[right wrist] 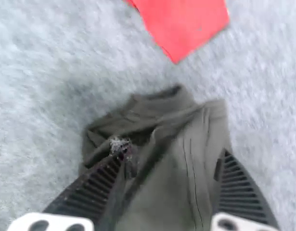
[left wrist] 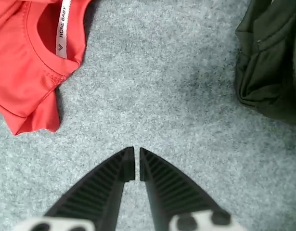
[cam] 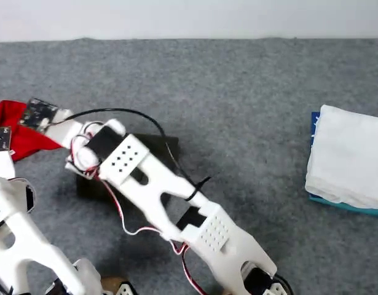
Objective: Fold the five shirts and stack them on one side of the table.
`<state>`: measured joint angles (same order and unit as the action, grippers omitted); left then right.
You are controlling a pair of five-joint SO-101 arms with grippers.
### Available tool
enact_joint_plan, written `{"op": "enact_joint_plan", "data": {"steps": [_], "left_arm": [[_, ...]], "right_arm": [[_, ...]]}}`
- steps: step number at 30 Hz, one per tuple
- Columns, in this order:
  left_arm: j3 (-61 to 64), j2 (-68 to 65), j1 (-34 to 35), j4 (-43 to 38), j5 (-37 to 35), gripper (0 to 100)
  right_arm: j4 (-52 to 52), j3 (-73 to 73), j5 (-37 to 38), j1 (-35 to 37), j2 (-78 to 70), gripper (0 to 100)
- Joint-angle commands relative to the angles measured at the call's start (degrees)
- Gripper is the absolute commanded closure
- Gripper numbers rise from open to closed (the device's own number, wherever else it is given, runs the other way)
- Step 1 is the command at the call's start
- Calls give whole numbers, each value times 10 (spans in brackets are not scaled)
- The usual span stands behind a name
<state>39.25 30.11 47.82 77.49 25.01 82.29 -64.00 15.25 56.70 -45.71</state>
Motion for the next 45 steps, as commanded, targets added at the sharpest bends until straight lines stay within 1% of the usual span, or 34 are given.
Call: {"op": "enact_joint_plan", "data": {"steps": [1,4,8,11,15,17,19,21,24,28,31,34,37,40,43,45], "left_arm": [[-4,18,-1,-11,-6,970],[-4,18,0,-11,-6,970],[-4,18,-2,-11,-7,970],[-4,18,-2,-9,-7,970],[-7,18,1,-7,-7,970],[-9,19,4,-6,-7,970],[-21,19,20,7,-7,970],[-38,19,36,19,-7,970],[-65,19,71,38,-5,970],[-84,19,113,47,-4,970],[-84,18,135,46,-4,969],[-85,18,148,46,-4,969],[-86,18,163,46,-4,969],[-86,18,179,46,-4,969],[-86,18,196,46,-4,969],[-87,19,207,46,-4,969]], "right_arm": [[48,-69,5,-21,7,797],[106,-91,19,-61,6,879],[177,-91,93,-114,3,991],[201,-72,124,-149,-13,982],[182,-57,147,-179,-66,990],[159,-59,149,-180,-104,990],[129,-59,149,-165,-136,990],[102,-59,149,-137,-159,990],[81,-60,146,-72,-162,990],[94,-116,144,13,-128,990],[116,-169,144,42,-105,990],[157,-198,145,24,-92,990],[194,-213,144,-29,-86,990],[198,-215,144,-79,-90,990],[184,-186,144,-87,-103,990],[160,-166,144,-74,-124,990]]}}
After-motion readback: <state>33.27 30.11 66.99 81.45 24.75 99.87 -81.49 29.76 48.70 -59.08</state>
